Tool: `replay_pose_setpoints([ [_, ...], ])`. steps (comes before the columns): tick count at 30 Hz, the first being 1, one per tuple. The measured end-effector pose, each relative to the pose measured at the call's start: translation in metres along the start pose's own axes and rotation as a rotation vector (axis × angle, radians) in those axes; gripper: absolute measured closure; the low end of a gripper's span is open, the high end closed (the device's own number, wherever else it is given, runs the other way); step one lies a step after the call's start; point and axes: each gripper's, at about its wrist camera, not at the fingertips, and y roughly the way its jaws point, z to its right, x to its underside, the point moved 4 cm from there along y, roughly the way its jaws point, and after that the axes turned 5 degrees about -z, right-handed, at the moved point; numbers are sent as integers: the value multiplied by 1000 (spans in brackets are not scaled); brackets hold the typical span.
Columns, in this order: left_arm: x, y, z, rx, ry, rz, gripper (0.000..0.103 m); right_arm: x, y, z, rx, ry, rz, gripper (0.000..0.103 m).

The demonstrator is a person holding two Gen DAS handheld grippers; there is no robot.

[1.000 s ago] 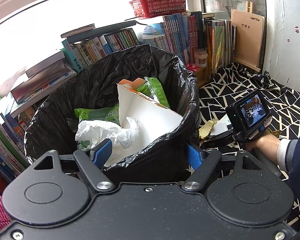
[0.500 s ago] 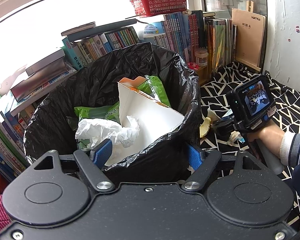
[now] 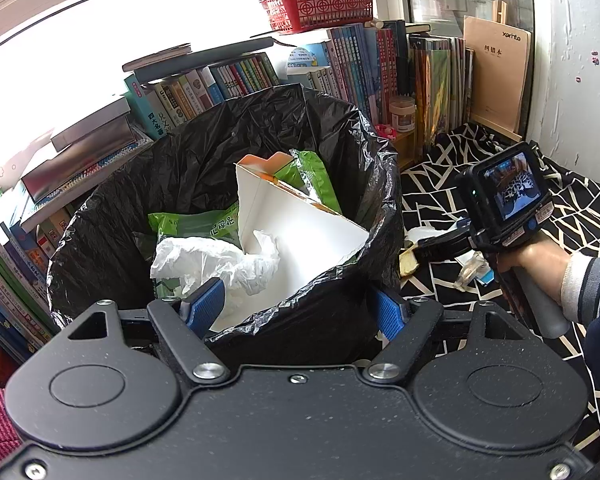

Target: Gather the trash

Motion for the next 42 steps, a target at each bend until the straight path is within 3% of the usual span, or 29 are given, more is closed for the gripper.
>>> replay_pose_setpoints([
  [1, 0, 0, 0, -1, 0, 0, 27, 1, 3, -4, 24, -57, 11, 19],
  [5, 0, 0, 1, -5, 1, 1, 27, 3, 20, -18, 99, -321, -5, 16],
  [14, 0, 1, 2, -16, 10, 0, 27, -27, 57, -1, -28, -303, -113, 14],
  [17, -1, 1, 2, -13, 9, 1, 27, -30, 57, 0, -101, -267, -153, 32],
  [18, -1, 1, 1, -13, 10, 2, 27, -26, 56, -1, -122, -254, -160, 44],
  [19, 0, 1, 1, -12, 10, 2, 27, -25, 54, -2, -128, -252, -166, 55],
  [22, -1, 1, 1, -7, 8, 0, 27, -18, 43, -11, -106, -292, -158, 73],
  [25, -1, 1, 0, -3, 4, -1, 27, -16, 28, -13, -95, -270, -166, 87],
  [29, -1, 0, 0, 5, -1, -3, 27, -16, 5, -10, -128, -211, -213, 93],
  [36, -2, 0, -1, 13, -10, -5, 27, 6, -38, -17, -226, -190, -330, 91],
  [37, -2, 0, -1, 14, -11, -6, 27, 10, -41, -17, -240, -191, -349, 76],
  [40, -2, 0, -1, 12, -10, -6, 27, 21, -46, -13, -267, -151, -343, 46],
  [42, -2, 0, 0, 9, -10, -7, 27, 24, -46, -6, -281, -74, -305, 33],
])
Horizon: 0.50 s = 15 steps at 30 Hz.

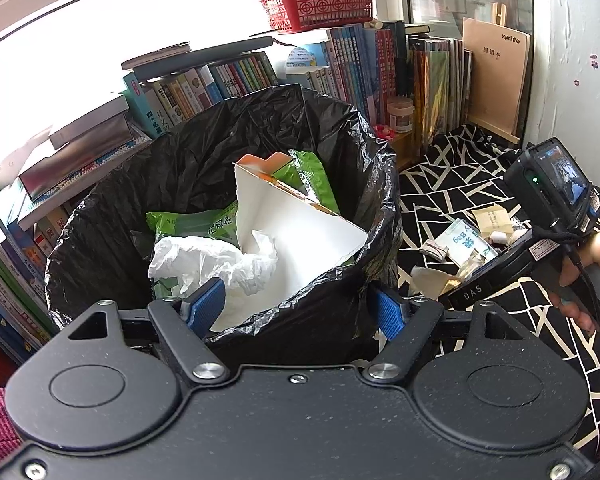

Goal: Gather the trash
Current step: 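Lift the white paper scrap and carry it over the black bin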

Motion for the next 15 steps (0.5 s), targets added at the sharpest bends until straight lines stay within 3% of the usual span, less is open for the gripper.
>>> replay_pose_setpoints([
  [4, 0, 0, 1, -6, 3, -1, 27, -7, -1, 8, 18, 73, 74, 32],
  [6, 0, 1, 1, -7, 3, -1, 27, -15, -2, 10, 74, 73, 127, 32],
  [10, 0, 1, 2, -13, 6, -2, 27, -28, 10, -11, 203, -142, 179, 27],
  [12, 0, 1, 2, -15, 7, -2, 27, -31, 26, -21, 216, -221, 169, 27],
  [15, 1, 1, 3, -20, 11, -1, 27, -31, 54, -24, 145, -215, 76, 27],
])
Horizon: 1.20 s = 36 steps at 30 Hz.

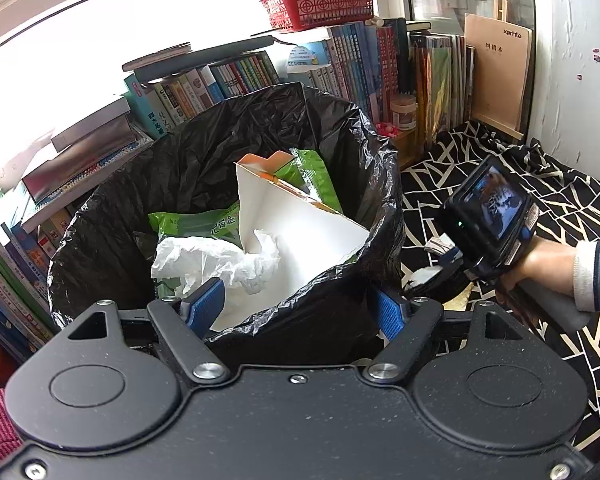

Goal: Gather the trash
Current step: 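Lift the white paper scrap and carry it over the black bin, then open the right gripper to drop the paper scrap into the bin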

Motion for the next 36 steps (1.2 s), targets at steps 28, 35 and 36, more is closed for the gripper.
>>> replay_pose_setpoints([
  [28, 0, -2, -1, 10, 1, 8, 27, -46, -153, 64, -118, 370, 426, 52],
  [35, -1, -2, 0, 8, -2, 4, 27, -70, -248, 20, -322, 227, 641, 52],
  [36, 0, -1, 0, 8, -2, 4, 27, -73, -252, 8, -353, 196, 642, 52],
])
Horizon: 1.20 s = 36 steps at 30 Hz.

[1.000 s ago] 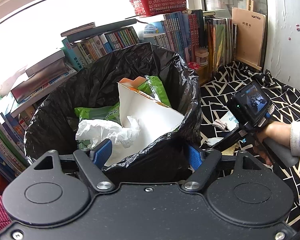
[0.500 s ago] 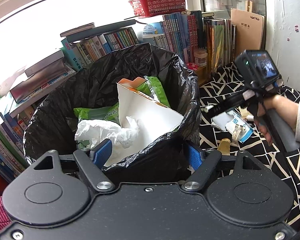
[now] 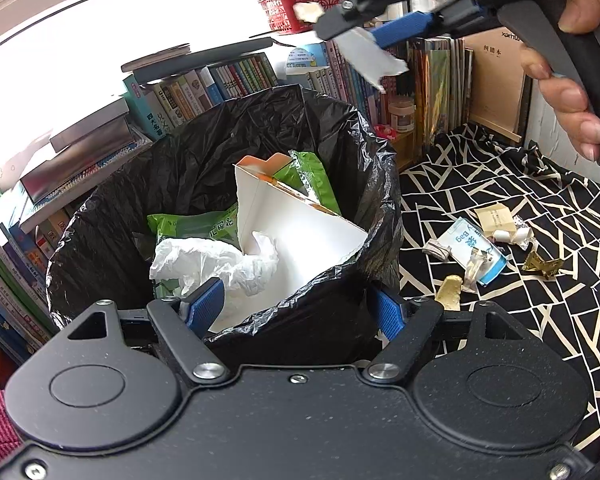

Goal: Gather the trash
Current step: 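Open the right gripper to drop the paper scrap into the bin, then move the right gripper down to the bread crust on the cloth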

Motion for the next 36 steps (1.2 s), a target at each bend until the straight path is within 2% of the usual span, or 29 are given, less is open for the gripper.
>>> replay_pose_setpoints([
  [4, 0, 0, 0, 0, 0, 0, 27, 5, 18, -45, -116, -80, -55, 51],
  [8, 1, -1, 0, 7, -4, -3, 27, 10, 34, -67, -168, -124, -99, 46],
  [9, 2, -1, 0, 7, -4, -3, 27, 12, 35, -70, -174, -124, -103, 44],
  [10, 2, -1, 1, 7, -4, -3, 27, 12, 36, -71, -175, -123, -105, 36],
  [13, 2, -1, 1, 7, -4, -3, 27, 16, 31, -68, -167, -106, -102, 25],
  [16, 2, -1, 0, 8, -4, -3, 27, 16, 25, -56, -146, -79, -97, 22],
  [21, 2, -1, 0, 7, -4, -3, 27, 19, 14, -33, -67, -46, -88, 18],
  [27, 2, -1, 0, 7, -4, -3, 27, 35, 2, 8, 91, -8, -118, 15],
  [30, 2, 0, 0, 5, -2, -3, 27, 59, 8, 30, 195, -10, -196, 14],
  [36, 2, 1, 1, -7, 3, -4, 27, 138, 44, 63, 297, -43, -403, 14],
])
